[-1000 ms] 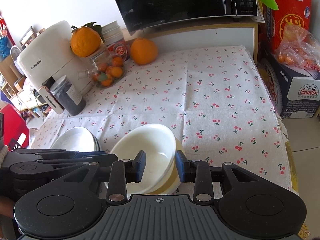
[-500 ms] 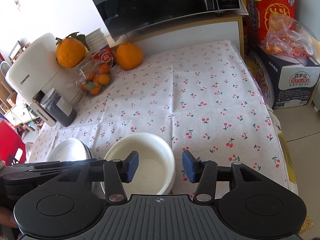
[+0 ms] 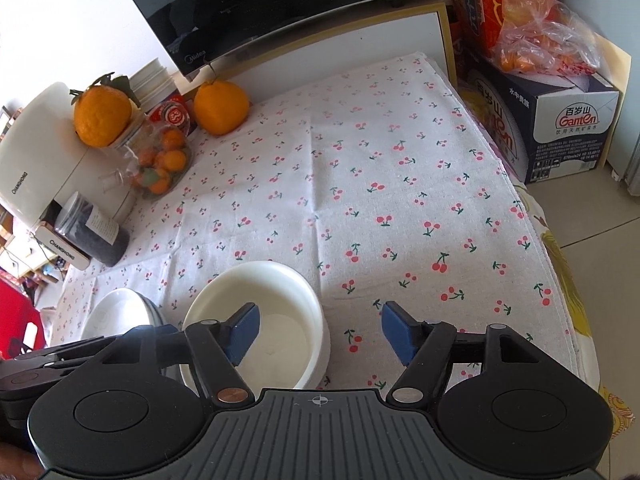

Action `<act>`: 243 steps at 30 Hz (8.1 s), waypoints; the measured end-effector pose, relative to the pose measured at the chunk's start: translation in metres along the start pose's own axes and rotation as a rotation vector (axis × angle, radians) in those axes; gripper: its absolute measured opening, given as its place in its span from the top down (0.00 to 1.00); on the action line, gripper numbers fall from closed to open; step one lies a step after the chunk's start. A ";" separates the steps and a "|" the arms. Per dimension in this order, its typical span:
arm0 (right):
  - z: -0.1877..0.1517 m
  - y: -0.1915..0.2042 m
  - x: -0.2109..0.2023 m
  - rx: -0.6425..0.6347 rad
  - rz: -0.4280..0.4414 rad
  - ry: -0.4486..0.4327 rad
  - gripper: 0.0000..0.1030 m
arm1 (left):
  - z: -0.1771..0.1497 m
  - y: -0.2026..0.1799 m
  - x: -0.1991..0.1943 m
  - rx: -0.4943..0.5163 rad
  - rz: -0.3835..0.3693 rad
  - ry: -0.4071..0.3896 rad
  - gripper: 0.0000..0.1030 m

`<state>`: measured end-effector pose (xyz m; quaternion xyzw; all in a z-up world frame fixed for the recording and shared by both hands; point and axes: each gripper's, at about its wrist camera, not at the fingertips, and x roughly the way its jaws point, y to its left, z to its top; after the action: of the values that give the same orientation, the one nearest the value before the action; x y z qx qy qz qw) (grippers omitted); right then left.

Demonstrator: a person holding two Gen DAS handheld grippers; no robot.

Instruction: Organize plates and bowls

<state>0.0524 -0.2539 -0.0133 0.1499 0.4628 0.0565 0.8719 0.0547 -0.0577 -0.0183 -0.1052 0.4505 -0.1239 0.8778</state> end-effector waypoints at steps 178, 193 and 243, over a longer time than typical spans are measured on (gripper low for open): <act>-0.060 0.164 0.000 -0.344 0.097 -0.049 0.55 | -0.060 0.116 -0.114 -0.257 0.245 -0.252 0.55; -0.141 0.132 -0.029 -0.368 0.069 -0.053 0.21 | -0.107 0.080 -0.121 -0.079 0.345 -0.224 0.02; -0.169 0.132 -0.028 -0.451 -0.105 -0.076 0.08 | -0.137 0.064 -0.107 -0.062 0.386 -0.155 0.00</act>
<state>-0.0981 -0.1003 -0.0387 -0.0713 0.4124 0.1073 0.9019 -0.1096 0.0268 -0.0336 -0.0529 0.3972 0.0689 0.9136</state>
